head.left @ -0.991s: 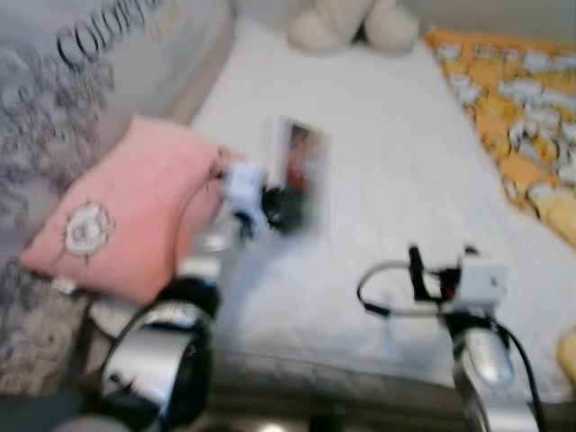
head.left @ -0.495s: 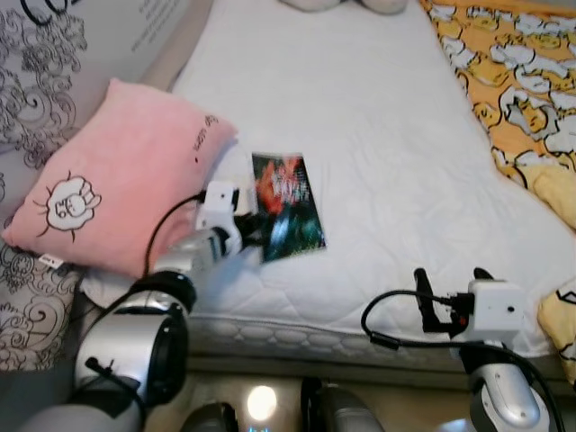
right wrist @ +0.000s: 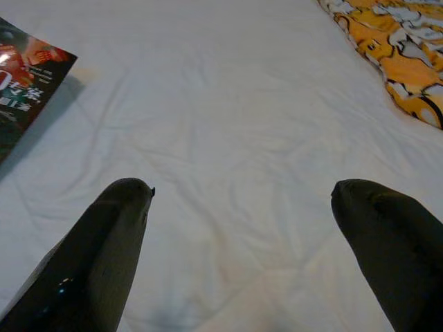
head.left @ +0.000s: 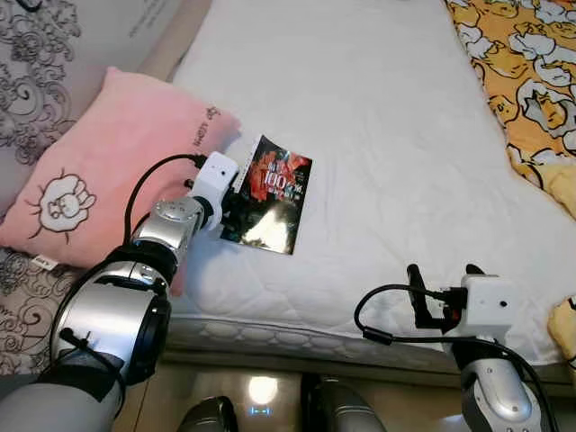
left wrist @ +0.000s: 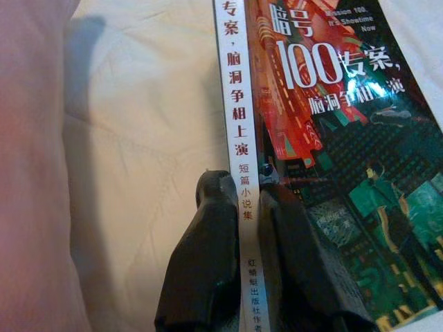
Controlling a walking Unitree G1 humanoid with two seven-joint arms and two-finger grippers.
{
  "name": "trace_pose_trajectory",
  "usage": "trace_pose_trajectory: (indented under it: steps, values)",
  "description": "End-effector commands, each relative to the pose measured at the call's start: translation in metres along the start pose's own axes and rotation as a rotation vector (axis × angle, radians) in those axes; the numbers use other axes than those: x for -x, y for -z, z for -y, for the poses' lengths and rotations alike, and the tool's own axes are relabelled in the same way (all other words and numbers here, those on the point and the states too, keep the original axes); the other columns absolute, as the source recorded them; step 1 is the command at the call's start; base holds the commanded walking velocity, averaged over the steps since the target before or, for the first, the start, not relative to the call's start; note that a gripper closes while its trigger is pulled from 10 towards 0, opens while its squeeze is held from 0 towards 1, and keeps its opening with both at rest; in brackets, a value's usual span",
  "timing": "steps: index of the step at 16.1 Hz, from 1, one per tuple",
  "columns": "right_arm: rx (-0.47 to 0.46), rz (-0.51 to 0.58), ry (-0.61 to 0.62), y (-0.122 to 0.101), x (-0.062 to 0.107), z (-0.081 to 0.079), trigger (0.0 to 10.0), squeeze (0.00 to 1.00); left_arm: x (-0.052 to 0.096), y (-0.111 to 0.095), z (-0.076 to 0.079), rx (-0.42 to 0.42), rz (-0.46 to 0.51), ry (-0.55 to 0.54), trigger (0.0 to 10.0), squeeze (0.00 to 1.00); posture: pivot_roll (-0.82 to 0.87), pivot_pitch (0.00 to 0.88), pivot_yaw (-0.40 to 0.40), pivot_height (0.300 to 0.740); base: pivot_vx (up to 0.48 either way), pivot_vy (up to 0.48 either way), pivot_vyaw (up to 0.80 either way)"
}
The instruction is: Clean up the room
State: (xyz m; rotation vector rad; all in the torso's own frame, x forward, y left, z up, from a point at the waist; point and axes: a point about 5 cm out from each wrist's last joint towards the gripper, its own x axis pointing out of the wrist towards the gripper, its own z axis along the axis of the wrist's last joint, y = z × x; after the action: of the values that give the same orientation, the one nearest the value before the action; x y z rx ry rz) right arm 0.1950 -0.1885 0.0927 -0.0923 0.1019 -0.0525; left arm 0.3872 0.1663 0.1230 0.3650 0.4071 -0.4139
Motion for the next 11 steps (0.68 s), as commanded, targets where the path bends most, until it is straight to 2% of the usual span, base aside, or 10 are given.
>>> trace_pose_trajectory:
  steps: [1,5,6,7,9,11]
  values:
    - [0.012,-0.017,0.022,0.001,0.004,0.004,10.0,0.00,0.001,0.001,-0.005,-0.083,-0.032,-0.034,10.0,0.00,-0.20,0.191,-0.036,0.736,0.000,0.000,0.00]
    - [0.005,-0.032,0.034,0.004,0.006,0.004,10.0,0.00,0.003,0.008,-0.009,-0.164,-0.103,-0.057,10.0,0.00,-0.20,0.192,-0.028,0.736,0.000,0.000,0.00]
    - [0.005,-0.035,0.035,0.005,0.006,0.004,10.0,0.00,0.005,0.006,-0.014,-0.183,-0.110,-0.075,10.0,0.67,-0.19,0.189,-0.027,0.736,0.000,0.000,0.00]
    - [0.004,-0.036,0.035,0.005,0.005,0.004,10.0,0.00,0.006,0.006,-0.017,-0.194,-0.118,-0.089,10.0,1.00,-0.19,0.188,-0.026,0.736,0.000,0.000,0.00]
    - [0.003,-0.036,0.035,0.005,0.004,0.004,10.0,0.00,0.007,0.006,-0.019,-0.189,-0.125,-0.098,10.0,1.00,-0.19,0.186,-0.024,0.736,0.000,0.000,0.00]
    - [0.002,-0.037,0.034,0.006,0.002,0.004,10.0,0.00,0.008,0.008,-0.021,-0.139,-0.128,-0.110,10.0,1.00,-0.18,0.181,-0.024,0.736,0.000,0.000,0.00]
